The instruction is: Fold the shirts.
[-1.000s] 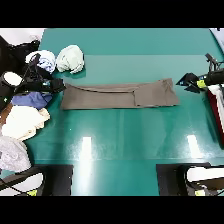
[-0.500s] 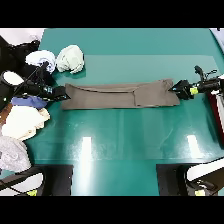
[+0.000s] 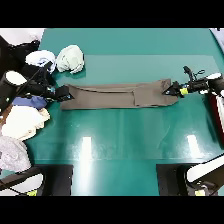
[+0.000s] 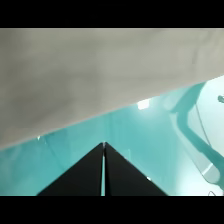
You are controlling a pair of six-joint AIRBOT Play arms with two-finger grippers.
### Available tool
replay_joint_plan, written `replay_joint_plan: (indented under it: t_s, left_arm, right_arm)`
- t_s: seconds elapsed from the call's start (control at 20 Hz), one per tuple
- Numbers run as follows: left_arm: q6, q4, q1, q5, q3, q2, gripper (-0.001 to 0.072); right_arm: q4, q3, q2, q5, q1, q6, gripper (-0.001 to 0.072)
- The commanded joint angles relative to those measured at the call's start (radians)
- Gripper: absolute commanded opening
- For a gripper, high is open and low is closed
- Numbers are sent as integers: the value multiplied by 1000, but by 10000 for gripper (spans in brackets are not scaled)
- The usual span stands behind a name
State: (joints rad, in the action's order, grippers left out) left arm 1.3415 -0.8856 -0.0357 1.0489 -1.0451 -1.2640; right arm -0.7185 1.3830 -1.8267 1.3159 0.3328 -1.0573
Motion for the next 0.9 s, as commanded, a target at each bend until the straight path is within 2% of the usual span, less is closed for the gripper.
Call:
replay_joint_plan:
  t_s: [0.0, 0.15, 0.25, 0.5, 0.65, 0.85]
  left_arm:
    - [24, 8, -125, -113, -36, -40, 22]
    - [24, 7, -244, -106, -185, -180, 22]
    - [26, 7, -312, -107, -323, -306, 22]
    - [110, 7, -409, -100, -636, -607, 22]
    - [139, 8, -441, -95, -723, -710, 22]
    - [152, 29, -457, -116, -761, -771, 23]
  right_arm:
    - [14, 1, 38, -6, -13, 31, 16]
    - [21, 1, 145, 6, -14, 21, 13]
    - [27, 4, 227, 24, -24, -25, 12]
    - [45, 204, 320, 135, -125, -124, 12]
    - [42, 325, 320, 142, -235, -179, 12]
    - [35, 384, 317, 109, -364, -203, 11]
